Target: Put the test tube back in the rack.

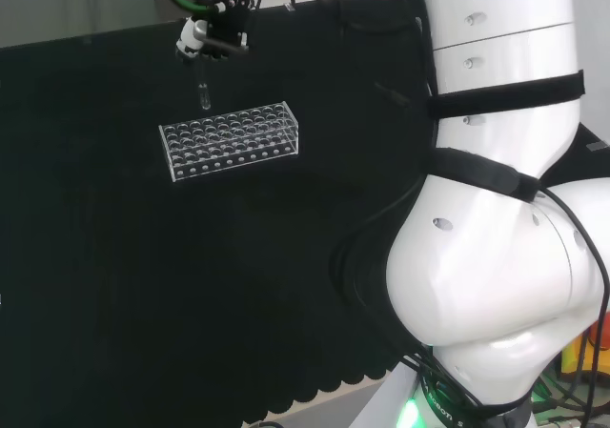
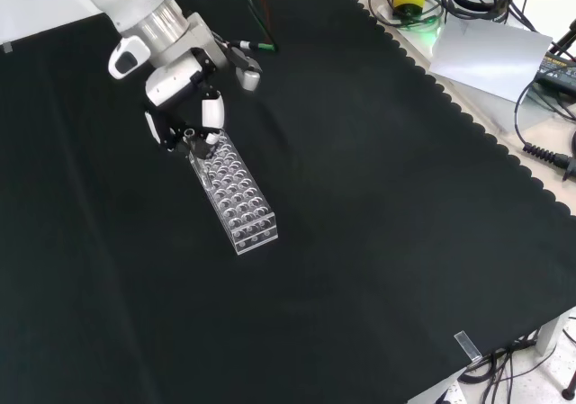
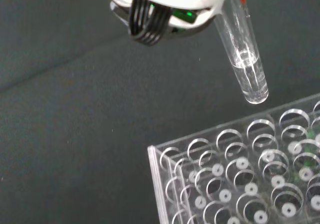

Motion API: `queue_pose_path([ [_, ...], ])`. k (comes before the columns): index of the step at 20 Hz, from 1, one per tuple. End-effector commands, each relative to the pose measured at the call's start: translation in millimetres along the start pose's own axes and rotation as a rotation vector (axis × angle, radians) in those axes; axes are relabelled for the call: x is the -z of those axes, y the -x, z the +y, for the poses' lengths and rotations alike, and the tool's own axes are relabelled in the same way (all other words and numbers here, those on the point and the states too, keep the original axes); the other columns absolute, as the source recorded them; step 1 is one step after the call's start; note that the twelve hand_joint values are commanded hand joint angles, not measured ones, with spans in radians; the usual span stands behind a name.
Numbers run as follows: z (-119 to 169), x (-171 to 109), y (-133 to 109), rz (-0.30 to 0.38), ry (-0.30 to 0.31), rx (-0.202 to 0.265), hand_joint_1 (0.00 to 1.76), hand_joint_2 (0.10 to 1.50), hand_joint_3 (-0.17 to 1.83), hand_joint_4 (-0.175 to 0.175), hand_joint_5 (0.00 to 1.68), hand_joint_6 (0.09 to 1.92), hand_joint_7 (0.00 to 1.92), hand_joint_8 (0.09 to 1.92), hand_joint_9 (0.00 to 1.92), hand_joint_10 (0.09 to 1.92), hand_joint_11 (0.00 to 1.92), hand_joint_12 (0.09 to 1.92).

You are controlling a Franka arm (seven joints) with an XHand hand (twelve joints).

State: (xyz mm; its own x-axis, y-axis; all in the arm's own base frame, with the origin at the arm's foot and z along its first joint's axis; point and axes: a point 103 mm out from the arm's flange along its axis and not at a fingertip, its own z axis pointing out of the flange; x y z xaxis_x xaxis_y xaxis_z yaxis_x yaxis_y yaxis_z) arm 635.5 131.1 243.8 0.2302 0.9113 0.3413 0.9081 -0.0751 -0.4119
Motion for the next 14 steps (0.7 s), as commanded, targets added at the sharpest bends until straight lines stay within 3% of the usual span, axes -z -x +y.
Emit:
queue_pose_path([
  [1, -2.3, -9.6, 2.2, 0.009, -0.023, -0.010, 1.22, 0.68, 0.61, -0.175, 1.29, 0.61, 1.67, 0.59, 1.53, 0.60, 1.07, 1.09],
  [14, -5.9, -23.3, 9.0, 0.018, -0.053, -0.023, 1.22, 0.68, 0.61, -0.175, 1.29, 0.61, 1.67, 0.59, 1.53, 0.60, 1.07, 1.09],
])
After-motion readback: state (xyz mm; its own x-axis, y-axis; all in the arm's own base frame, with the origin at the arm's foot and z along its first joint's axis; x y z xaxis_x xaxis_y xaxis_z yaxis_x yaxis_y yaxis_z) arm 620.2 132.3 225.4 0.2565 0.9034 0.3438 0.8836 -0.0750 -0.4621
